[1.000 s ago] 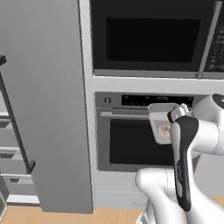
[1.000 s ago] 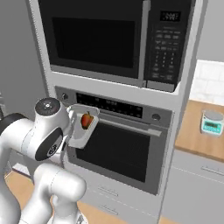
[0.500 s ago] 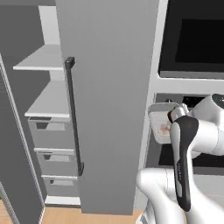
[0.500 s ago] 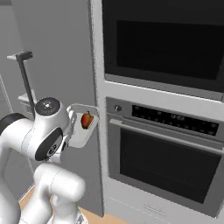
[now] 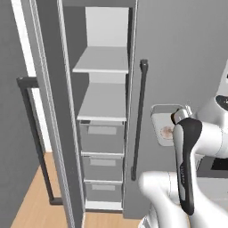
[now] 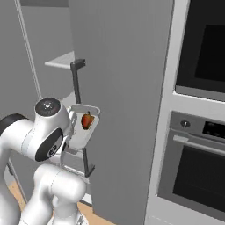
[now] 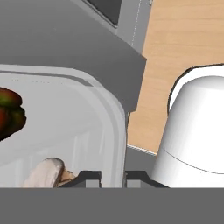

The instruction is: Take the meat container that has the steak and place it on the second highest rack of the freezer. Then take the vegetable container that has the bell pepper and garlic and place it on the highest rack of the freezer.

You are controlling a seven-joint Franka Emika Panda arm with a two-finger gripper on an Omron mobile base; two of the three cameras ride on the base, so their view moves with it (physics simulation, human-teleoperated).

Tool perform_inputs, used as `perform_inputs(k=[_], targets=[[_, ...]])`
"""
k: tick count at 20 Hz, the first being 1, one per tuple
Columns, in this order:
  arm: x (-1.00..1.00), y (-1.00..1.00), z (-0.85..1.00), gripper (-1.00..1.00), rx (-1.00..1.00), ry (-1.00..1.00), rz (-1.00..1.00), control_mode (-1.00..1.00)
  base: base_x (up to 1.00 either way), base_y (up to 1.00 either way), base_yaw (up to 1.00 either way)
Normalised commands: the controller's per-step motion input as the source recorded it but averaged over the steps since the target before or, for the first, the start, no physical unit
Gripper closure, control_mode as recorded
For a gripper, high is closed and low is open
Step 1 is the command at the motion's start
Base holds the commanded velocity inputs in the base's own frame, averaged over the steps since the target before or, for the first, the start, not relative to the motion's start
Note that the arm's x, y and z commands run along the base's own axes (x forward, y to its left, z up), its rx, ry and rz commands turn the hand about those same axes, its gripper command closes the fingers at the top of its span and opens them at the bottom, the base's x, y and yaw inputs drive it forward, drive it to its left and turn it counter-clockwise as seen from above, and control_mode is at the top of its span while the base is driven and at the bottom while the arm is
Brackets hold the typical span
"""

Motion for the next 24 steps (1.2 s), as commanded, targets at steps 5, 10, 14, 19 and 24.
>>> perform_inputs(k=[5,10,14,19,24], targets=[[0.00,0.00,0.00,1.00,0.00,0.00,0.00,1.00,0.10,0.82,-0.02],[0.00,0.00,0.00,1.00,0.00,0.00,0.00,1.00,0.17,0.39,-0.14],[0.00,0.00,0.00,1.00,0.00,0.00,0.00,1.00,0.32,0.46,-0.17],[0.00,0.00,0.00,1.00,0.00,0.00,0.00,1.00,0.35,0.35,-0.10],[0.21,0.21,0.11,1.00,-0.01,-0.01,0.00,-1.00,0.00,0.00,0.00]])
